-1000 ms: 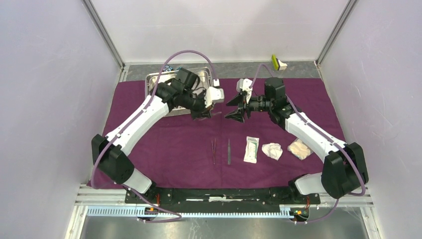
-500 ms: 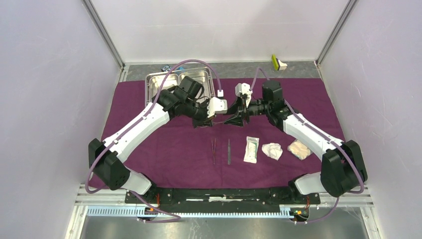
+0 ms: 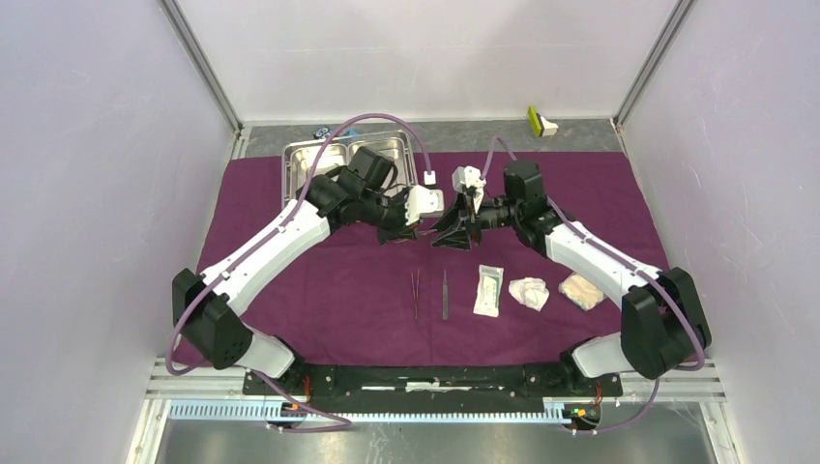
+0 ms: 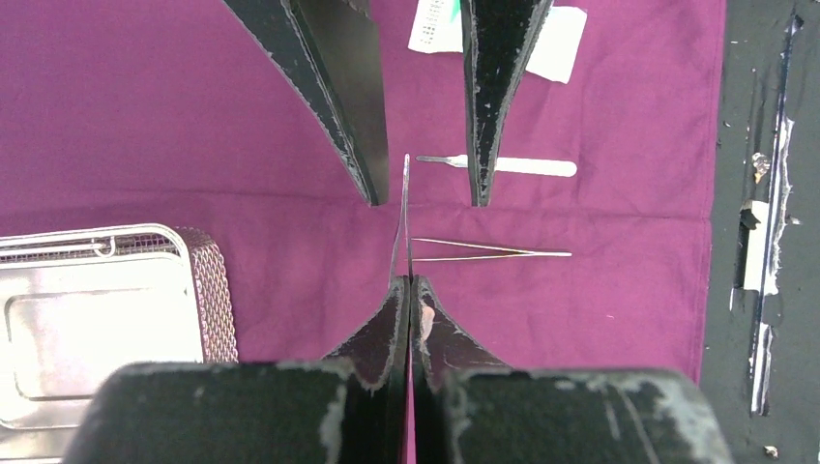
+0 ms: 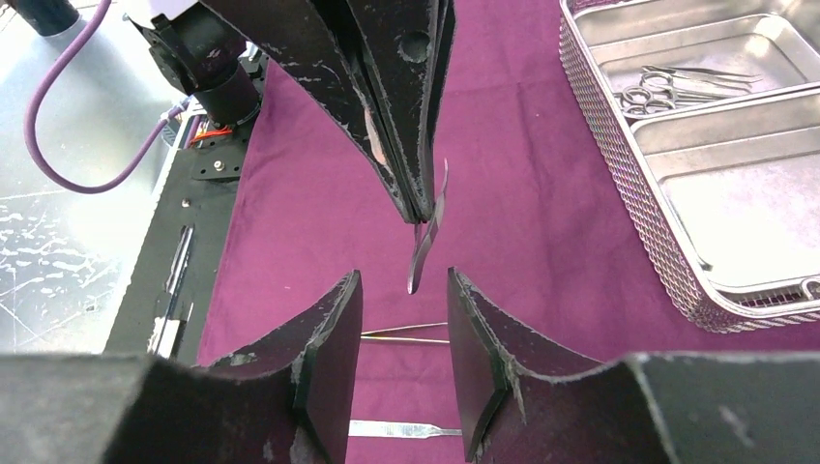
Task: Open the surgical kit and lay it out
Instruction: Adjust the medical item.
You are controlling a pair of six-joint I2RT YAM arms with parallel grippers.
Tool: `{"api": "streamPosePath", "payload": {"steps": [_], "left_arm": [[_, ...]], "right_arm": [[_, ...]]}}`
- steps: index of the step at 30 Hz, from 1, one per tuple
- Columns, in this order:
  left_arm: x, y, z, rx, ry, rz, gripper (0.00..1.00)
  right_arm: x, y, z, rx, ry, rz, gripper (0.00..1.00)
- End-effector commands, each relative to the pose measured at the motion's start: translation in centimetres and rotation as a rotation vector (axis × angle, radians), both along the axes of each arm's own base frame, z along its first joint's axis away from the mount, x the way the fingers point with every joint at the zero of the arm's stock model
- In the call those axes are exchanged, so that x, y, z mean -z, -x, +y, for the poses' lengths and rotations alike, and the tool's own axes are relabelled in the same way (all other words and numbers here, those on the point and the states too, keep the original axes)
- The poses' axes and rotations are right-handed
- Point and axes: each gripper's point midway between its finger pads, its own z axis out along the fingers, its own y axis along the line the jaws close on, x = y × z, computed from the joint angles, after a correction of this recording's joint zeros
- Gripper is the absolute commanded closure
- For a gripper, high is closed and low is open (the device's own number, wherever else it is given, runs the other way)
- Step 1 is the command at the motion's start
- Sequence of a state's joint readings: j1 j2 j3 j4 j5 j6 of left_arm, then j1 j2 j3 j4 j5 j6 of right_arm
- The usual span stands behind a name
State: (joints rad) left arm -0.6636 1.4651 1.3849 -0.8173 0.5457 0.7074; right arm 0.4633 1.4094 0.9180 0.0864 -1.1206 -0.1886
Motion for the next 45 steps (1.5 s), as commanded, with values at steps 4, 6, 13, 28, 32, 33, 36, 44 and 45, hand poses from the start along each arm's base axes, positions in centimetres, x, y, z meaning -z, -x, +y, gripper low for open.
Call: {"api": "streamPosePath", "payload": {"steps": [4, 6, 13, 28, 32, 33, 36, 44, 45], "left_arm": [[-0.8, 0.0, -0.3, -0.016, 0.026, -0.023, 0.98], [-0.6, 0.1, -0.3, -0.015, 0.022, -0.018, 0.98], [-0.1, 0.1, -0.5, -0.014, 0.025, -0.008, 0.98], [0.5, -0.1, -0.7, -0.016, 0.017, -0.001, 0.98], [0.8, -0.1, -0.6, -0.015, 0.01, 0.001, 0.98], [0.9, -0.1, -0.6, -0.017, 0.007, 0.003, 0.98], [1.0, -0.1, -0.5, -0.017, 0.005, 0.004, 0.98], [1.2, -0.2, -0.5, -0.02, -0.001, 0.006, 0.98], [1.1, -0.2, -0.5, -0.019, 0.001, 0.005, 0.98]], "right_arm": [[-0.6, -0.2, 0.6, -0.011, -0.024, -0.011, 0.58], [-0.6, -0.3, 0.6, -0.005, -0.023, -0.013, 0.59], [-0.8, -0.8, 0.5, 0.014, -0.015, -0.032, 0.59], [0.1, -1.3, 0.8, 0.027, -0.007, -0.003, 0.74], [-0.1, -1.3, 0.8, 0.028, -0.008, -0.007, 0.67], [-0.1, -1.3, 0.8, 0.03, -0.008, -0.01, 0.67], [-0.4, -1.3, 0.8, 0.032, -0.011, -0.015, 0.67], [-0.4, -1.3, 0.8, 0.03, -0.012, -0.011, 0.68], [-0.4, -1.3, 0.8, 0.031, -0.011, -0.012, 0.69]]}}
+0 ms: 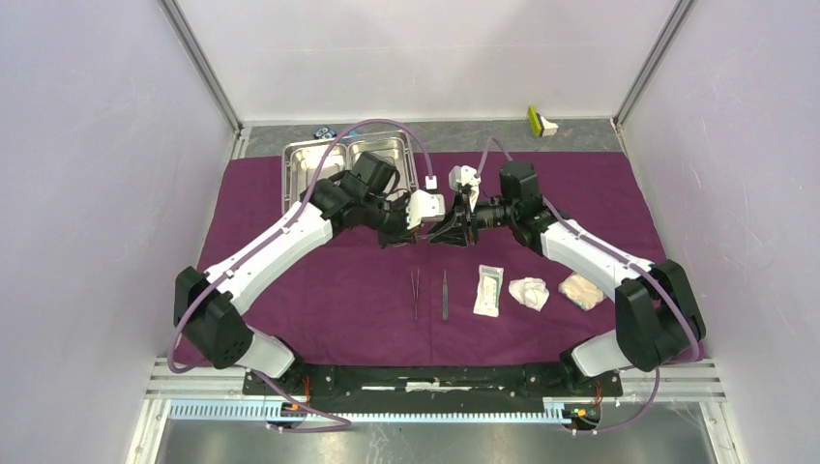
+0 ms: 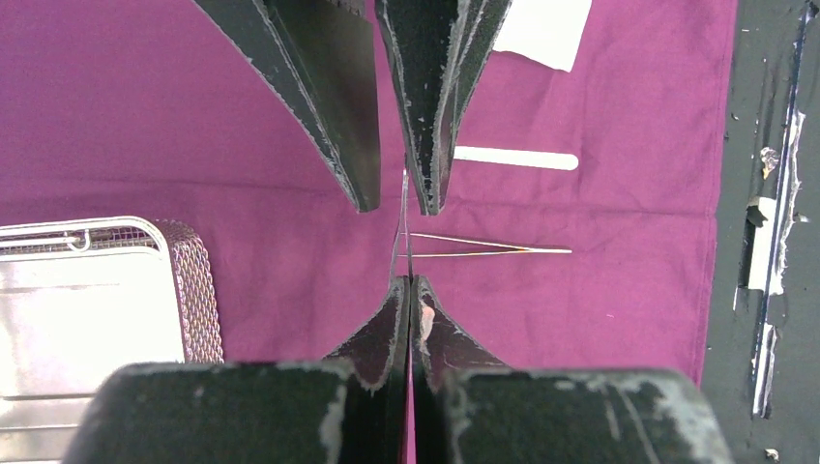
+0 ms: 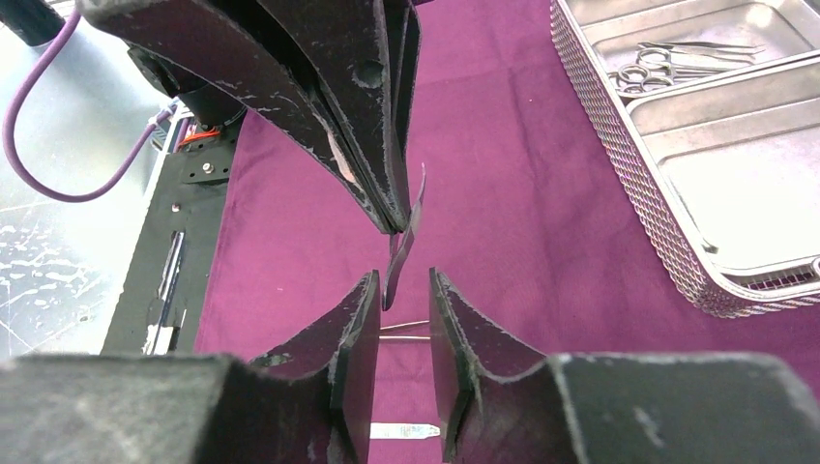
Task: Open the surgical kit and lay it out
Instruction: Adjust the medical item.
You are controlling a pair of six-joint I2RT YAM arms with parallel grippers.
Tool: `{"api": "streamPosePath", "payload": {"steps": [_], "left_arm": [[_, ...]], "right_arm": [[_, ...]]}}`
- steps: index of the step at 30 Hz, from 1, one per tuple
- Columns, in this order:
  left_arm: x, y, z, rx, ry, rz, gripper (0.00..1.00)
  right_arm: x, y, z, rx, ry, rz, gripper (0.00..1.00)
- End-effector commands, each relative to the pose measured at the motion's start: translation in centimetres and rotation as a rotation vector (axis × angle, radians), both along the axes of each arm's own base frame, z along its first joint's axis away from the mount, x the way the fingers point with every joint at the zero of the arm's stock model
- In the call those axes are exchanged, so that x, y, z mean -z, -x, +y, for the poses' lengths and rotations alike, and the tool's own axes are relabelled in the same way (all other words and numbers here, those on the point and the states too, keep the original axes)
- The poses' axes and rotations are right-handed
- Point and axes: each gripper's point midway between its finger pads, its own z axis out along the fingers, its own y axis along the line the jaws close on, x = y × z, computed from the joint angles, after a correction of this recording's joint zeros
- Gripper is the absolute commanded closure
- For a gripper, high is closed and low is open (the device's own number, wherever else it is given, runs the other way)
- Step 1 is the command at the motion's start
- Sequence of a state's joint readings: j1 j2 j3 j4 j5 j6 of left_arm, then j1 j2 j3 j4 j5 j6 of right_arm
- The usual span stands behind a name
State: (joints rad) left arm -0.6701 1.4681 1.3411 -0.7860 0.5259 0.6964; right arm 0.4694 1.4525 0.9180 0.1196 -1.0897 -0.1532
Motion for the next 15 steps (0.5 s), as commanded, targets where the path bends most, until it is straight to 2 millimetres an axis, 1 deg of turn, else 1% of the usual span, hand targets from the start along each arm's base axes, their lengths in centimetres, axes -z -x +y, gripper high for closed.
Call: {"api": "streamPosePath", "payload": {"steps": [1, 6, 11, 15], "left_arm": [[-0.35, -0.18, -0.63, -0.005, 0.021, -0.006, 0.98], [-0.21, -0.32, -0.72, -0.006, 0.018, -0.003, 0.98], [0.14, -0.56, -0.68, -0.012, 0.006, -0.002, 0.98], [-0.09, -0.9, -0.76, -0.029, 0.009, -0.008, 0.98]], "right_arm": [[-1.51, -0.41, 0.32, 0.001, -0.027, -0.047, 0.71], [-1.5, -0.48, 0.39, 0.002, -0.031, -0.042, 0.84], [-1.98, -0.68, 0.43, 0.01, -0.034, -0.056, 0.98], [-1.91, -1.1, 0.2, 0.028, -0.011, -0.087, 1.0]]}}
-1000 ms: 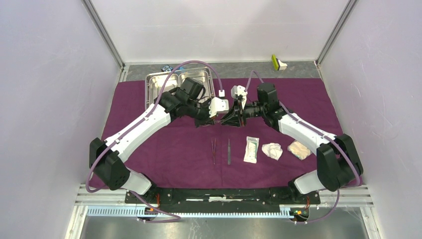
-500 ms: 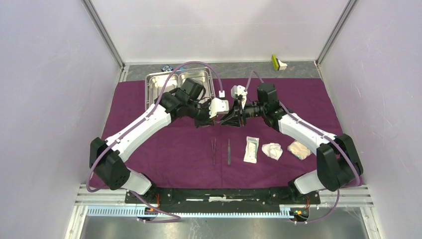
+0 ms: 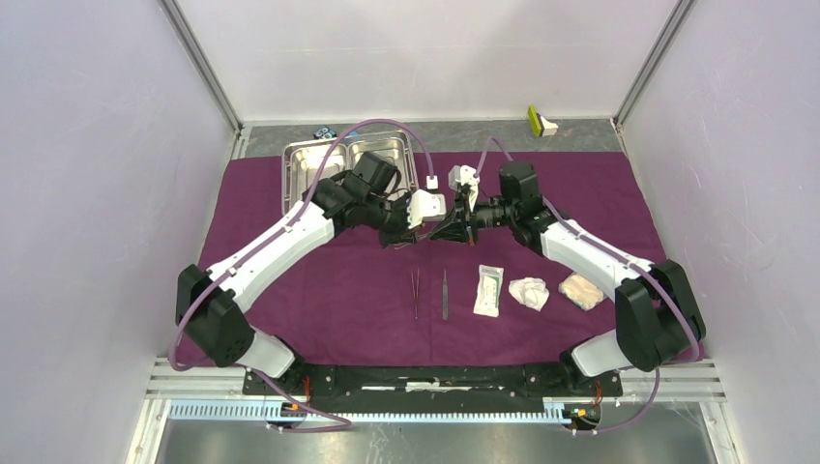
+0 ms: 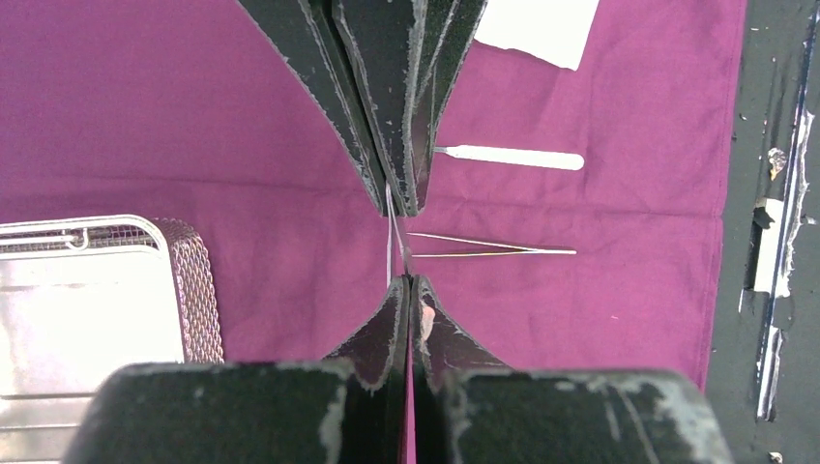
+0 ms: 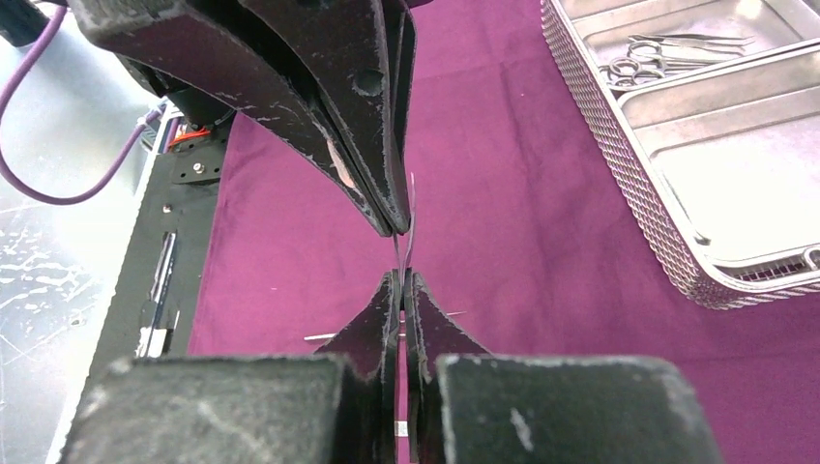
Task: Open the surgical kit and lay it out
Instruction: Adjust the medical item.
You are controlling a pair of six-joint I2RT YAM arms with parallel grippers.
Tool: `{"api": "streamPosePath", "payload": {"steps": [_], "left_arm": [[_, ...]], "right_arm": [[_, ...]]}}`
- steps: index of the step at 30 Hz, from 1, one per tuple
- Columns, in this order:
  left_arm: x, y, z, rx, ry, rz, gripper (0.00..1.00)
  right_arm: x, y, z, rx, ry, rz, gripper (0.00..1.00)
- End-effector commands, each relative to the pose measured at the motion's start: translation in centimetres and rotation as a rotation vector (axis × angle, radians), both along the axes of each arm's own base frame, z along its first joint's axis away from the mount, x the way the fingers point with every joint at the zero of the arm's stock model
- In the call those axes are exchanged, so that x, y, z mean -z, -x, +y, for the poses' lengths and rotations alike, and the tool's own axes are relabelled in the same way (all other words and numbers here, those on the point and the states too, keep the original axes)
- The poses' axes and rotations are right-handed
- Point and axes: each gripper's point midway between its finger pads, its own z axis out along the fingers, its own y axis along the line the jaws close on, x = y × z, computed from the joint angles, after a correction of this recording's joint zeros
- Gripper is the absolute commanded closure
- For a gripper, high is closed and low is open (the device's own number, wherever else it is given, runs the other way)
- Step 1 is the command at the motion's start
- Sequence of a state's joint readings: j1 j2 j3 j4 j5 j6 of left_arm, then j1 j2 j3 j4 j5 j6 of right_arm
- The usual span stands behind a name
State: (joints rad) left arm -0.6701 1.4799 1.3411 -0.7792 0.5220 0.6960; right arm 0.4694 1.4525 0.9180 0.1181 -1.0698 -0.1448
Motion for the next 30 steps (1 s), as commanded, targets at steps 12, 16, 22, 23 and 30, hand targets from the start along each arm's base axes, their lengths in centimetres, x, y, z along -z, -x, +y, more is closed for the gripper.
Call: {"api": "streamPosePath", "payload": {"steps": [12, 16, 22, 23, 30], "left_arm": [[-7.5, -7.6, 1.5, -0.417, 0.318, 0.115, 0.35], [-9.8, -10.4, 3.8, -0.606, 0.486, 0.317, 0.28], [-8.9, -11.4, 2.4, -0.789, 0.61, 0.822, 0.25], [-8.5, -11.7, 2.0, -0.817, 0.622, 0.895, 0.25], [-7.2, -13.2, -0.3, -0.923, 0.733, 1.321, 0.25]], "right_arm": [[-2.7, -4.9, -1.8, 0.213, 0.125, -0.284, 1.0], [-4.3, -6.3, -2.6, 0.284, 0.151, -0.379, 1.0], [-7.6, -9.5, -4.3, 0.424, 0.241, -0.554, 1.0], [-8.0, -10.1, -4.7, 0.454, 0.259, -0.58, 1.0], [-8.7, -11.7, -6.7, 0.606, 0.394, -0.71, 1.0]]}}
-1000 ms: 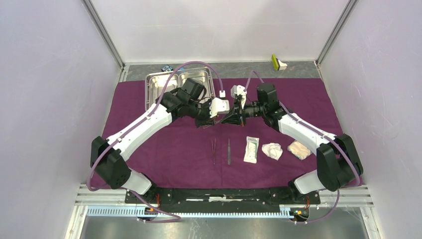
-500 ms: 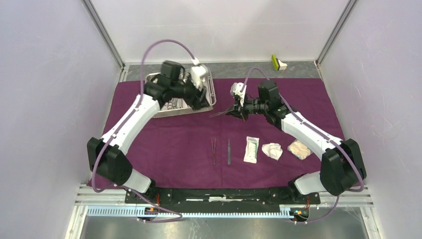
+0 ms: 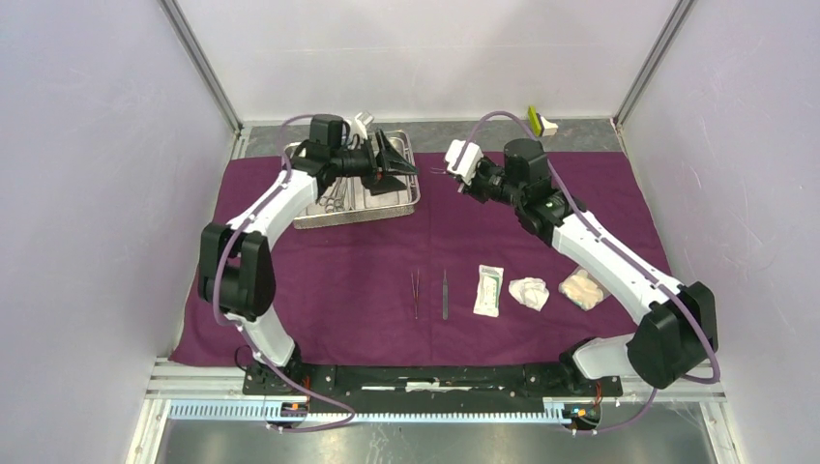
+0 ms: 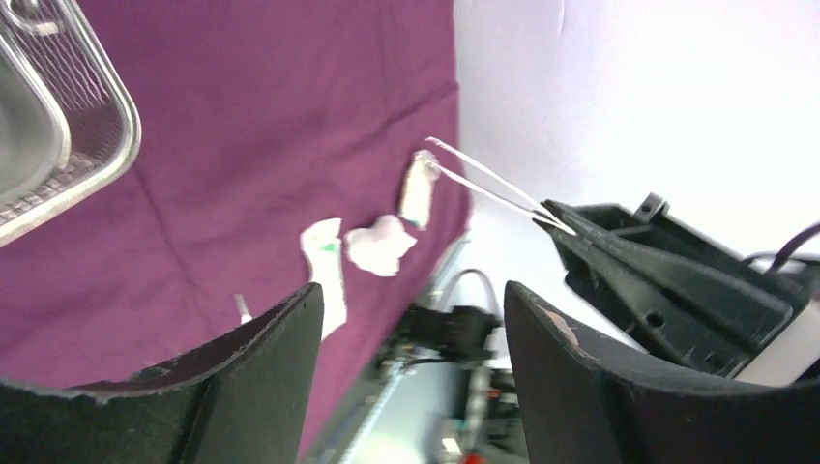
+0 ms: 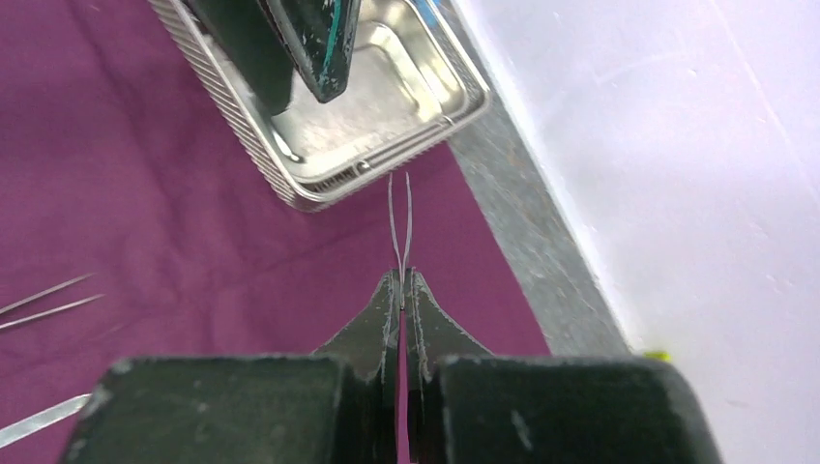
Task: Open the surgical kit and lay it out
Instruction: Adjust the medical item.
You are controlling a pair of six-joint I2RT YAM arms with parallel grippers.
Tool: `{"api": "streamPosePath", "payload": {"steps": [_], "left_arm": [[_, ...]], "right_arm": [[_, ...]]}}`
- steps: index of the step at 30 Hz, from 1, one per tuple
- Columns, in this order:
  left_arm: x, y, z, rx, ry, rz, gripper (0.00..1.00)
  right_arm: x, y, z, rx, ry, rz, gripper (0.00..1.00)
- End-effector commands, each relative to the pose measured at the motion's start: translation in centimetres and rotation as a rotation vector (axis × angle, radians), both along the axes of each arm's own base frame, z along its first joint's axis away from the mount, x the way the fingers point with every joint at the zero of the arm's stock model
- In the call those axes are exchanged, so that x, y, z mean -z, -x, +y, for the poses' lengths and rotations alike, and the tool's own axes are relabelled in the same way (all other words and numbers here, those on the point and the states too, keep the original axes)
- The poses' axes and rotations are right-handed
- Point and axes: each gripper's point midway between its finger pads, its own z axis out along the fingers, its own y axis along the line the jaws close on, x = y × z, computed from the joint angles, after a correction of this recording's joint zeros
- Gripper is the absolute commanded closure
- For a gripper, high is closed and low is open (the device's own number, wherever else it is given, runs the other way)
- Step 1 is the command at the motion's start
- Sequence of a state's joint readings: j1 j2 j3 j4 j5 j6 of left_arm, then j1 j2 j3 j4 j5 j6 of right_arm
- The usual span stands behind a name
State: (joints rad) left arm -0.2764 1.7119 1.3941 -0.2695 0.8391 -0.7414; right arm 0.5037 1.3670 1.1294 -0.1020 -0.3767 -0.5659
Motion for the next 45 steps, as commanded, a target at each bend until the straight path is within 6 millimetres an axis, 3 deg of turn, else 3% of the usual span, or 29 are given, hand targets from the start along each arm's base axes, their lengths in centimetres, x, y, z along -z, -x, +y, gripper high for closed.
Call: {"api": "streamPosePath", "payload": {"steps": [1, 4, 8, 18, 23, 30, 45], "left_arm": [[-3.3, -0.6, -2.5, -0.049, 0.264, 0.23, 0.24], [-3.7, -0.5, -4.5, -0.013, 0.316, 0.299, 0.23], [-2.7, 0.1, -7.1, 0.02, 0.369, 0.396, 0.23], [-1.9, 0.2, -9.1, 0.04, 0.432, 0.478, 0.32], [-1.1, 0.5, -9.3, 0.033, 0.436, 0.503, 0.48], [-0.8, 0.1, -9.5, 0.032, 0.449, 0.516, 0.55], [-0.5, -0.3, -9.8, 0.041, 0.471, 0.514, 0.76]], "right_arm": [[-2.3, -0.9, -1.7, 0.133, 0.088, -0.148, 1.0], [-1.8, -0.6, -1.6, 0.166, 0.131, -0.177, 1.0], [-1.6, -0.1, -0.9, 0.171, 0.162, -0.197, 1.0], [0.1, 0.7, -0.1, 0.201, 0.268, -0.262, 1.0], [0.6, 1.0, 0.1, 0.217, 0.296, -0.292, 1.0], [1.1, 1.5, 0.5, 0.192, 0.297, -0.283, 0.99], [3.2, 3.3, 2.2, 0.088, 0.282, -0.205, 0.89]]}}
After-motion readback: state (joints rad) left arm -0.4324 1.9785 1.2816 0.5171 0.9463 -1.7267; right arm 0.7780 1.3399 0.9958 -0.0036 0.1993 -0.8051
